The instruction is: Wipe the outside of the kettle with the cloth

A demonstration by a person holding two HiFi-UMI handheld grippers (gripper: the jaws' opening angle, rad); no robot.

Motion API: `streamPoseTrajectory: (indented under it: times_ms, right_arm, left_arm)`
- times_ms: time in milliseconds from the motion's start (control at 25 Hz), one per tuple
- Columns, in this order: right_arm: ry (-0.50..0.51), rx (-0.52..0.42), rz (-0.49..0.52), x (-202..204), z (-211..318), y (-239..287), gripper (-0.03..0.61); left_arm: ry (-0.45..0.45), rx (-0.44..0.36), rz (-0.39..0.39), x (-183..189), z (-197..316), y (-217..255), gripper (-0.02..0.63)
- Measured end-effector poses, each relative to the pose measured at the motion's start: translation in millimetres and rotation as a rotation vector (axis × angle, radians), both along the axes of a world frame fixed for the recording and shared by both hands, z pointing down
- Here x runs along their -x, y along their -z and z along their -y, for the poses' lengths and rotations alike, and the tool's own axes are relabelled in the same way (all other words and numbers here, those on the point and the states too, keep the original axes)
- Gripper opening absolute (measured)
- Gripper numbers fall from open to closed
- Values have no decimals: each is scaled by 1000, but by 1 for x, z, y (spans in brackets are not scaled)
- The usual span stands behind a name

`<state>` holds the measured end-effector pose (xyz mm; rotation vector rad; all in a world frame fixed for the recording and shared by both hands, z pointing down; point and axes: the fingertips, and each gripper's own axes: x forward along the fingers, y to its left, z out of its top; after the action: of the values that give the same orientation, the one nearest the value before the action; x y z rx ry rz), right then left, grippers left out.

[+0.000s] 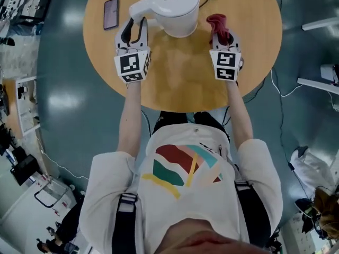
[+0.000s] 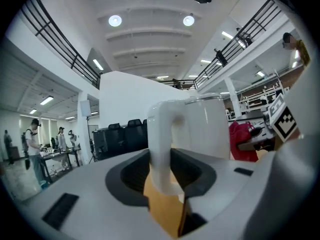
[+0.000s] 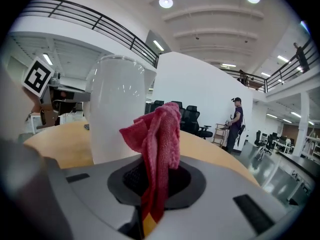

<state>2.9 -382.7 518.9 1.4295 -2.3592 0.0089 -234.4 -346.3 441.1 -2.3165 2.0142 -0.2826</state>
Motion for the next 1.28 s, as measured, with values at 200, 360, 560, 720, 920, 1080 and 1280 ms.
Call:
streamPoseTrajectory:
  times_ms: [200, 360, 560, 720, 920, 1080, 1280]
  right_arm:
    - [60, -14, 25, 2, -66, 25, 40]
    - [159, -42, 66, 37, -113, 57, 40]
    - [280, -61, 199, 88, -150, 88, 39]
    - [322, -51, 287, 115, -149, 105, 39]
    - [293, -51, 265, 130, -135, 108, 38]
    - [341, -103, 161, 154, -143, 102, 38]
    - [333, -143, 156, 163, -148, 114, 39]
  left_arm:
    - [23, 4, -36, -20, -89, -4, 172]
    - [-26, -4, -63, -36, -135, 0, 164]
    - [-82, 14, -41, -58, -156, -5, 132]
    - [-86, 7, -53, -56, -168, -6, 130]
    - [-40, -33, -101, -26, -165, 6, 130]
    - [-145, -13, -173, -27, -151, 9, 130]
    - [-213, -18, -175, -26, -141, 13, 130]
